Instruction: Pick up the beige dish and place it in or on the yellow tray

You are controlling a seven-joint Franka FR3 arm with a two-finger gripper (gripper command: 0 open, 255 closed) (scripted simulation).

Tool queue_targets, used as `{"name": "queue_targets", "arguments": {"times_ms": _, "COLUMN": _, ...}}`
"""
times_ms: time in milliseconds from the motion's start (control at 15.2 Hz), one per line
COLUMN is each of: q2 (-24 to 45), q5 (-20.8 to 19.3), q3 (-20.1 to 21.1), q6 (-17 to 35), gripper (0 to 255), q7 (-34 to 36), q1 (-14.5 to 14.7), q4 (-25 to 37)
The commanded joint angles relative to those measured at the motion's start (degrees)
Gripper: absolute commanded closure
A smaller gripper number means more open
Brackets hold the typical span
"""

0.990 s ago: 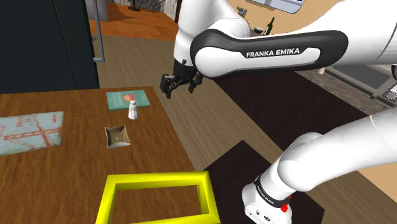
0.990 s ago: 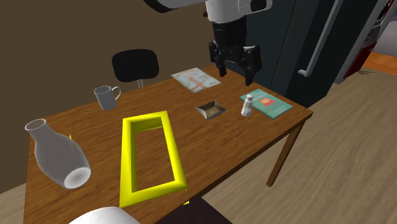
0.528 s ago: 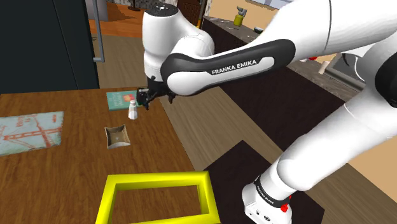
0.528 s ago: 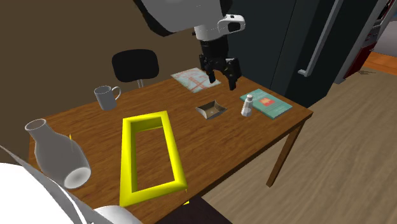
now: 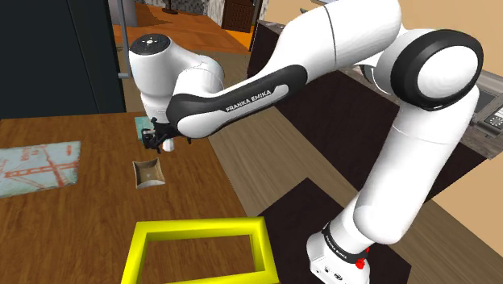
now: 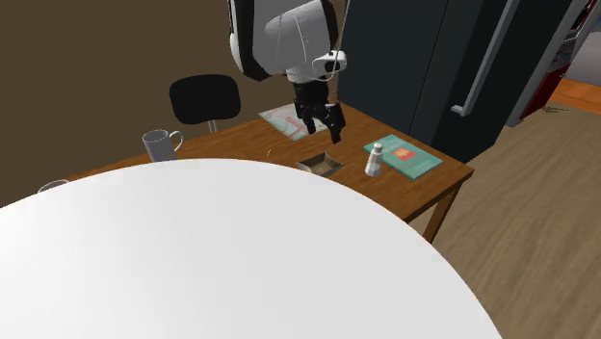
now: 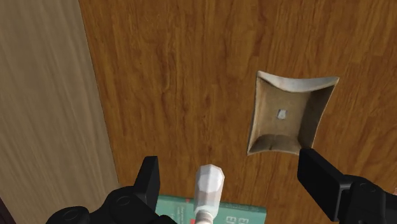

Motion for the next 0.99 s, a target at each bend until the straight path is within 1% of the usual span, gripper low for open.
{"name": "queue_targets", "arguments": {"times_ms": 0, "q2": 5.87, "q5": -3.8, "q3": -0.91, "q6": -1.24, "gripper": 0, "q7": 3.14, "q1": 2.6, "q4": 4.63}}
{"name": "queue_targets", "arguments": {"times_ms": 198, "q2": 13.42, "q5": -7.56, "q3": -2.72, "q6": -3.22, "gripper": 0, "q7": 6.01, "q1": 6.68, "q4": 11.56}}
{"name": "queue_targets", "arguments": {"times_ms": 396, "q2": 20.84, "q5": -10.26, "q3": -4.69, "q6": -5.36, "gripper": 0, "q7": 7.67, "q1": 10.85, "q4": 19.35}}
{"name": "queue_targets", "arguments": {"times_ms": 594, "q2": 28.44, "q5": -12.15, "q3": -6.58, "q6": -7.77, "gripper": 0, "q7": 8.27, "q1": 15.0, "q4": 28.3}}
{"name": "queue_targets", "arguments": {"times_ms": 792, "q2": 36.56, "q5": -13.3, "q3": -8.4, "q6": -10.63, "gripper": 0, "q7": 7.76, "q1": 19.28, "q4": 38.97}}
{"name": "queue_targets", "arguments": {"times_ms": 924, "q2": 37.22, "q5": -13.63, "q3": -8.73, "q6": -9.67, "gripper": 0, "q7": 7.93, "q1": 19.12, "q4": 38.68}}
